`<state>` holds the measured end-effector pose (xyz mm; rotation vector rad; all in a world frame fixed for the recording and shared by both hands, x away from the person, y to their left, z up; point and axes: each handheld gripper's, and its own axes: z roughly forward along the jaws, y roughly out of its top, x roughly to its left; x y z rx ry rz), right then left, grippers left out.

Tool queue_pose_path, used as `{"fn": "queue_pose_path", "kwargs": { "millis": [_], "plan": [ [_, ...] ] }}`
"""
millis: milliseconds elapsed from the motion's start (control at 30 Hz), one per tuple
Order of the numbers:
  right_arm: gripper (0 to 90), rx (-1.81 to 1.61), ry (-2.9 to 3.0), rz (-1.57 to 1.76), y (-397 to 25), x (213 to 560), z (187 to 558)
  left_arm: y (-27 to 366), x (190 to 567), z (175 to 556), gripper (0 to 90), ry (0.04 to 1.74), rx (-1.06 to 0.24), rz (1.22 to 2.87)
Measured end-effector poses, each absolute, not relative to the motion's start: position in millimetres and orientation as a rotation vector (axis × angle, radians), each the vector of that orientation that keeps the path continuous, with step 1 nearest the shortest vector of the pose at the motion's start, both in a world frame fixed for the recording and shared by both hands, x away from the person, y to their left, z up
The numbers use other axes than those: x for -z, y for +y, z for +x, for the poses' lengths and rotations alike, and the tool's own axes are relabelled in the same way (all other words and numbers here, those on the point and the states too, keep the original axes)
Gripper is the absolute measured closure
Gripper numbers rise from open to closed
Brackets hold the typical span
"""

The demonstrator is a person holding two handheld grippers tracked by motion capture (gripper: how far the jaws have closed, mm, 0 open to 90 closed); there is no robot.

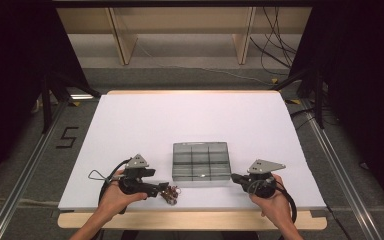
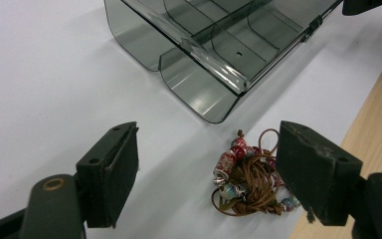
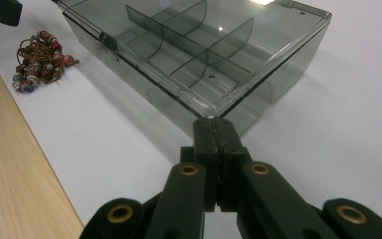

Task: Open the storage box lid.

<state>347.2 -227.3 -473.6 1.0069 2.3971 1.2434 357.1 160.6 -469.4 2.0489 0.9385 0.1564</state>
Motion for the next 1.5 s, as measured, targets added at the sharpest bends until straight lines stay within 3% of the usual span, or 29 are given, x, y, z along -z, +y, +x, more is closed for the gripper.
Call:
{"fn": "queue_pose_path", "kwargs": {
  "millis": [767,1500],
  "plan": [
    [90.0,-1.323,2.330,0.991,-220.6,454.0,357.4,166.9,467.9,364.4,24.9,0.972,-0.188,2.026],
    [90.0,-1.378,2.278,0.982,-213.8,439.0,393.7,153.4,445.4,405.0,26.8,0.937,-0.287,2.008]
  ]
}}
